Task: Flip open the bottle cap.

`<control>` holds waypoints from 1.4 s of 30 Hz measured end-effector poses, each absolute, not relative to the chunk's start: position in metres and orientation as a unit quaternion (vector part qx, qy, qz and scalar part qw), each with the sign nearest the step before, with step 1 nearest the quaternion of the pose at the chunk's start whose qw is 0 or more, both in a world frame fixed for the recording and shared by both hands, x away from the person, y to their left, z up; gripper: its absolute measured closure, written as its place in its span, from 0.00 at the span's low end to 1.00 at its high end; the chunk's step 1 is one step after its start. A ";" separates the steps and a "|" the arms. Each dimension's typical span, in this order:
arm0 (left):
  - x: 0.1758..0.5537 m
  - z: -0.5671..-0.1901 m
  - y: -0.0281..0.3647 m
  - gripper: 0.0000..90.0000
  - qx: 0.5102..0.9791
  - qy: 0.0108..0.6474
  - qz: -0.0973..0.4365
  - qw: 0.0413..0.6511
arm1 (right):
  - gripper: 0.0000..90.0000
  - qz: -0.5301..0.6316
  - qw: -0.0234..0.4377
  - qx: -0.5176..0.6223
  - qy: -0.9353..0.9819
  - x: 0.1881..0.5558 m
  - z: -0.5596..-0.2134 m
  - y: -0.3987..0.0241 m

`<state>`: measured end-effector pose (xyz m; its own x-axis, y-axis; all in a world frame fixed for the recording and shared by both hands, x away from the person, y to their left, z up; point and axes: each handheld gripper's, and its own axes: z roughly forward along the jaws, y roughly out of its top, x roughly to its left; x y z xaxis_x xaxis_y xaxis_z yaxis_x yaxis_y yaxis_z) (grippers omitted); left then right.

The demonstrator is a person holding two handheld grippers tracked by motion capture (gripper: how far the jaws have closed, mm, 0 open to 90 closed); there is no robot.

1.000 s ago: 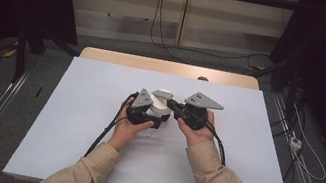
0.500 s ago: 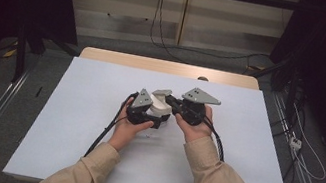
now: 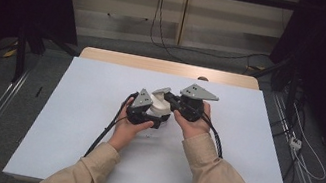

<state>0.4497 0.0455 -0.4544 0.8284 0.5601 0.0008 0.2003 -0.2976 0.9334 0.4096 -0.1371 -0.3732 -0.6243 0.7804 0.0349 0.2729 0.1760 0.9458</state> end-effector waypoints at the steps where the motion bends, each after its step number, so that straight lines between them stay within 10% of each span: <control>1: 0.450 -0.454 0.045 0.21 0.788 0.241 0.166 0.542 | 1.00 0.530 0.240 0.361 0.729 0.410 -0.373 -0.137; 42: 0.450 -0.455 0.045 0.21 0.786 0.244 0.165 0.543 | 1.00 0.526 0.251 0.346 0.735 0.424 -0.362 -0.123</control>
